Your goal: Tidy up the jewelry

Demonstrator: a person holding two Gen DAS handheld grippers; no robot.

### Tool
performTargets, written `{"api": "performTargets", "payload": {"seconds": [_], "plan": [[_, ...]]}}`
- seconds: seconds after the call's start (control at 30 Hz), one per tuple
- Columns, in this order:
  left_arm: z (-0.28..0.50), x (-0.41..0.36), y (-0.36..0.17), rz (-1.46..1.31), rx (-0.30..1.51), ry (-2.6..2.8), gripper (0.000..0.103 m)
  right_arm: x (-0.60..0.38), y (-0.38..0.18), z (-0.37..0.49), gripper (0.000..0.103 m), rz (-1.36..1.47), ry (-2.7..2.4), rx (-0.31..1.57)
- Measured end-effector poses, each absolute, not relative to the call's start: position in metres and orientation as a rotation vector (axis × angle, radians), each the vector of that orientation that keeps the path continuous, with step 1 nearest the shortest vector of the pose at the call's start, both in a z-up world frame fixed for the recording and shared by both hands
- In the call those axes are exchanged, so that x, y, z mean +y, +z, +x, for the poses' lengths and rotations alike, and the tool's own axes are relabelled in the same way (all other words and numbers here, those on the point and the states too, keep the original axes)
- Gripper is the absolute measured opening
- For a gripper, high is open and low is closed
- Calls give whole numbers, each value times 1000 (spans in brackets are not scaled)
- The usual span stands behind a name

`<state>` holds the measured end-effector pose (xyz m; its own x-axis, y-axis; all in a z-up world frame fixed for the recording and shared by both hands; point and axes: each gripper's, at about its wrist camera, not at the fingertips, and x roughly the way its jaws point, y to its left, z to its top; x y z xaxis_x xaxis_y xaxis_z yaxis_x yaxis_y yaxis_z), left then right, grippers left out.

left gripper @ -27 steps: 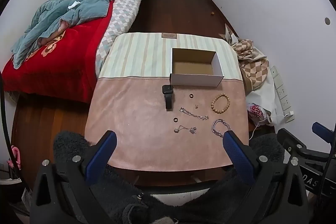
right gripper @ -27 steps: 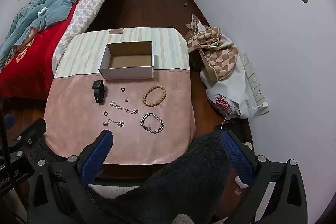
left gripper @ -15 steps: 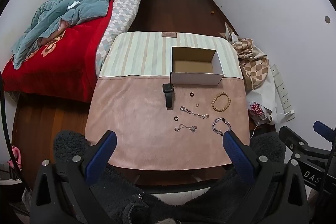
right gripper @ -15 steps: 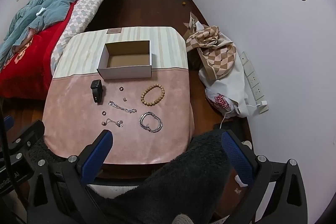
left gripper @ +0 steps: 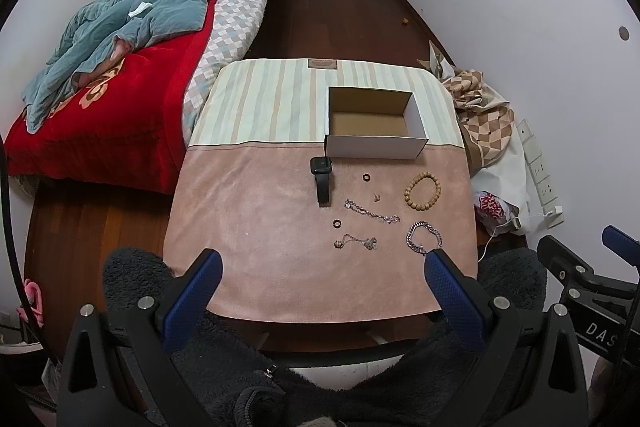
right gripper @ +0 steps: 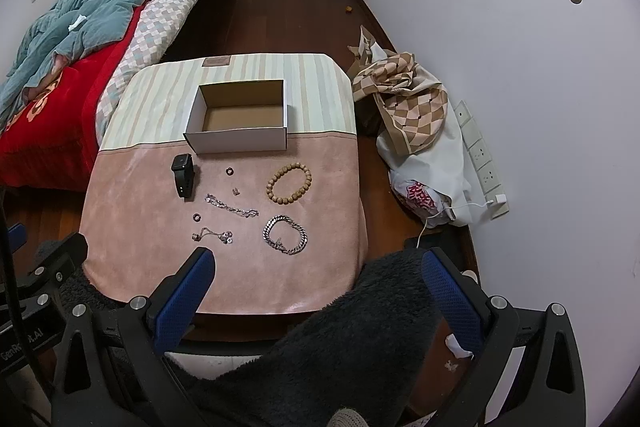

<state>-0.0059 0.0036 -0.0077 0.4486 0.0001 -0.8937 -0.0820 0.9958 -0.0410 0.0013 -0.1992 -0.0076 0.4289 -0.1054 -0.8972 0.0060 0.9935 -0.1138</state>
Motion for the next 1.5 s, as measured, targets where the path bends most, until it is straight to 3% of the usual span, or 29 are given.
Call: {"api": "performTargets", "payload": {"seconds": [1.5], "plan": [[-4, -1, -11, -58, 1113, 53, 103, -200, -4, 0, 103, -111, -82, 1108]]}}
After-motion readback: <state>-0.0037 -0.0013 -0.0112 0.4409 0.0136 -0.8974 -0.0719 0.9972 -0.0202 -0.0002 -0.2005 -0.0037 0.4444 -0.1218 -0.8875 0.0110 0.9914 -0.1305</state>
